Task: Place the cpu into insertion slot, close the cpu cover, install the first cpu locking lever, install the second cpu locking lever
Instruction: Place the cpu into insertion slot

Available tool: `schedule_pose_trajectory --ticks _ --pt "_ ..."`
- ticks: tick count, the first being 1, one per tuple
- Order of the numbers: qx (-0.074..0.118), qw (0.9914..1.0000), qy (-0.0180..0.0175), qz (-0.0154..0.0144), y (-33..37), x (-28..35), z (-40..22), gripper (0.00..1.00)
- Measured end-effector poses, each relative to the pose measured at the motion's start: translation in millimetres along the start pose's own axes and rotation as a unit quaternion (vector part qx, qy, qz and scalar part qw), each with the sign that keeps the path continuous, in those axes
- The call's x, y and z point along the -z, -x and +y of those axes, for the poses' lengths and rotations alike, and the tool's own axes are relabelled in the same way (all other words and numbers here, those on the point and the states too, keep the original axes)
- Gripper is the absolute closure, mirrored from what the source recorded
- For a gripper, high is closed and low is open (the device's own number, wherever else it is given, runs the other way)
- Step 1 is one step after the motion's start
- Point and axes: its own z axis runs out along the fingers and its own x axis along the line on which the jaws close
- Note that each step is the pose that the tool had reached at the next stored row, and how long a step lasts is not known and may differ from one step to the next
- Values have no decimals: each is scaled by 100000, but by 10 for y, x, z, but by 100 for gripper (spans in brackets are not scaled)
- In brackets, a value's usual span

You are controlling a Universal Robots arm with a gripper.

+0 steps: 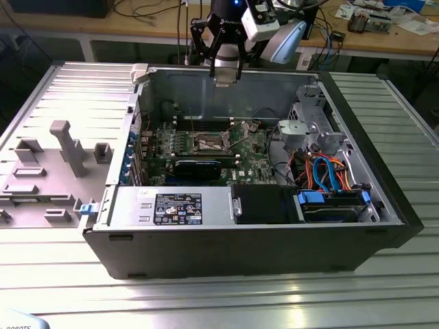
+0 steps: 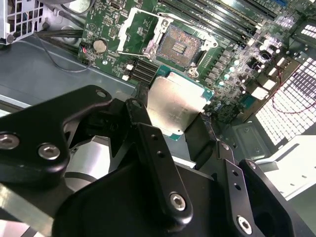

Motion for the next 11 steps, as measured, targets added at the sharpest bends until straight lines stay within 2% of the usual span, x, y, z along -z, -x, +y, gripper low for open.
schedule_pose_trajectory --ticks 5,11 --pt "-1048 99994 16 -95 0 0 0 46" --pt "-1400 99990 23 -128 0 0 0 46"
